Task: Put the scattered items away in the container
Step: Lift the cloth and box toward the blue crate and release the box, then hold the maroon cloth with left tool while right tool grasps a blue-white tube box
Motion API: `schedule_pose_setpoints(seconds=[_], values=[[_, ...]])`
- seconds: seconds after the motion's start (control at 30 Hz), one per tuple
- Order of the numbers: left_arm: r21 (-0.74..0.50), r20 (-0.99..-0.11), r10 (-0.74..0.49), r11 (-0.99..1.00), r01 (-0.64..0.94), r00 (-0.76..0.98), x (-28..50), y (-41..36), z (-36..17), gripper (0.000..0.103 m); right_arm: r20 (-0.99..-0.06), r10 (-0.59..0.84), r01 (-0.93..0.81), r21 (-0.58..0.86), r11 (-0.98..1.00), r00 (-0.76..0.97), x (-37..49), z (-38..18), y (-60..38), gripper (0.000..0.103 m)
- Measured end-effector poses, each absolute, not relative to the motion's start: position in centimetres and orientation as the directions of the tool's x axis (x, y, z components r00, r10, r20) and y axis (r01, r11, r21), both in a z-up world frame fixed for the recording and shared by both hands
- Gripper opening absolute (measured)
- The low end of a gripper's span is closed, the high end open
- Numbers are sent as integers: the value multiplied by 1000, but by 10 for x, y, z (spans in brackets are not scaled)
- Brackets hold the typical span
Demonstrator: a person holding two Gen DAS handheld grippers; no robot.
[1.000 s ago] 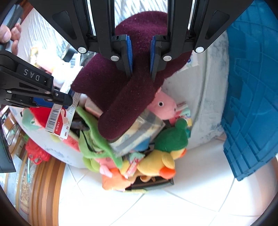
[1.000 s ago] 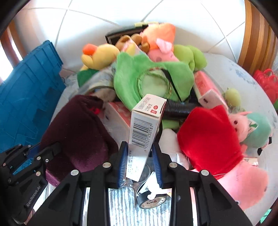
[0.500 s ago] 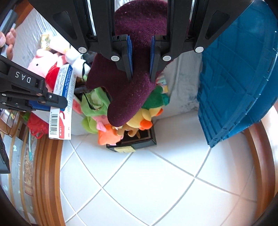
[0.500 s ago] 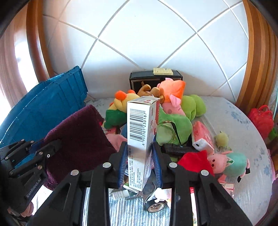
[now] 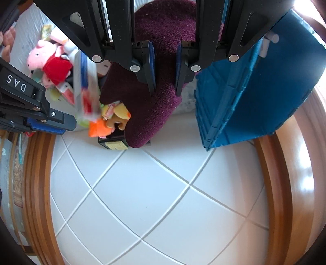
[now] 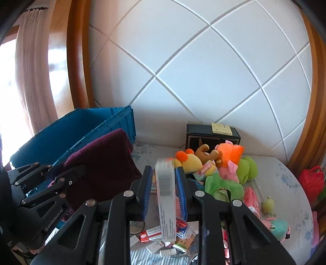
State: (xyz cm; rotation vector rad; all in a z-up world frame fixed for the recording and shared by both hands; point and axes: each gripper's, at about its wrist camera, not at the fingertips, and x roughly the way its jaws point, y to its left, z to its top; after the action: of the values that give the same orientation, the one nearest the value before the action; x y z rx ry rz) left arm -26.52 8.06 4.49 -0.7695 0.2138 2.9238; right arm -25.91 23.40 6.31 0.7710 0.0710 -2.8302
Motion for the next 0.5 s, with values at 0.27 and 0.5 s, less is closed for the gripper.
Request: schedule_pose_setpoints(seconds=[0.27,0.5], values=[[120,-496,-28,-992,-36,-868,-269,8,71,16,-561,-219,247,26,-969,-798,-286,55,188,18],[115,-572,48,-984,-138,-819,-250,36,28,16,-735,-198,170,114,-979,-649,-279,-64,220,18]])
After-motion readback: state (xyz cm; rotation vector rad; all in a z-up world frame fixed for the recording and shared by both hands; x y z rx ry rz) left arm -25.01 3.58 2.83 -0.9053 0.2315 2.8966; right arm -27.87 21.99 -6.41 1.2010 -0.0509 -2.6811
